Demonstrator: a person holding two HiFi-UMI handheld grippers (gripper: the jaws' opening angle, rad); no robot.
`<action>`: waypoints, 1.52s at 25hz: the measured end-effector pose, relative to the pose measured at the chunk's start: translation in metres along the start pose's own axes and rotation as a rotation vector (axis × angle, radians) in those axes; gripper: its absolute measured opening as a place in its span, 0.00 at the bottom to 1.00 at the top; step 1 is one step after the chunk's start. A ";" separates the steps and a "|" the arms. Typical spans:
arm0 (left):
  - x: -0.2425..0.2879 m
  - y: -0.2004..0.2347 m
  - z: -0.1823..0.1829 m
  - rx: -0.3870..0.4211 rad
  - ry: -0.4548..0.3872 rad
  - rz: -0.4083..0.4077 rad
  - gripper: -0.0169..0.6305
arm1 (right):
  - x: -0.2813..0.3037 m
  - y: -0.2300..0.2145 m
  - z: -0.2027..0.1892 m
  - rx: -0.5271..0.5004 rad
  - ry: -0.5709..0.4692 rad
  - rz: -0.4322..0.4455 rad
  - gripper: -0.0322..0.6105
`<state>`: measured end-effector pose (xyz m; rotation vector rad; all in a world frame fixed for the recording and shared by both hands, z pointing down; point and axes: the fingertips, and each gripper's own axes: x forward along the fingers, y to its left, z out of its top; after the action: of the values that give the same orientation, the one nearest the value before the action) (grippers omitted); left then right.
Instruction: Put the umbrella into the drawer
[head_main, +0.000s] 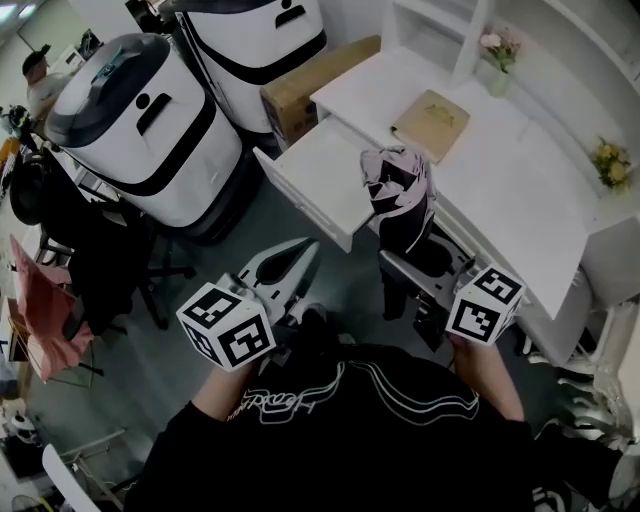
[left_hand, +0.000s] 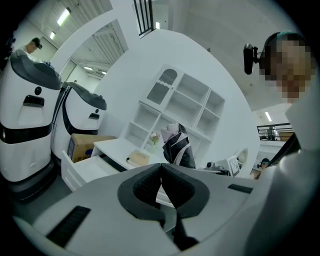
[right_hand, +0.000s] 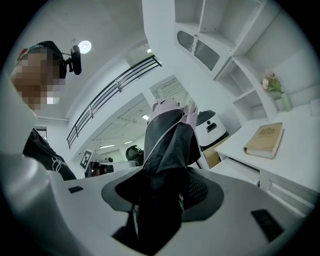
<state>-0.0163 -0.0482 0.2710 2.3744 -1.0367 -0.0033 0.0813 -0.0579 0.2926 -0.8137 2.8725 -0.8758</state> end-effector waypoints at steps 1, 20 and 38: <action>0.001 0.002 -0.002 0.004 0.003 -0.003 0.06 | 0.001 -0.002 -0.001 0.001 -0.004 -0.001 0.41; 0.106 0.169 0.047 -0.074 0.096 -0.001 0.06 | 0.149 -0.137 0.039 0.033 0.082 -0.092 0.41; 0.156 0.343 0.015 -0.220 0.219 0.119 0.06 | 0.302 -0.316 -0.079 0.173 0.412 -0.260 0.41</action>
<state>-0.1426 -0.3518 0.4555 2.0614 -1.0150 0.1736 -0.0431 -0.3887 0.5622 -1.1198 3.0014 -1.4550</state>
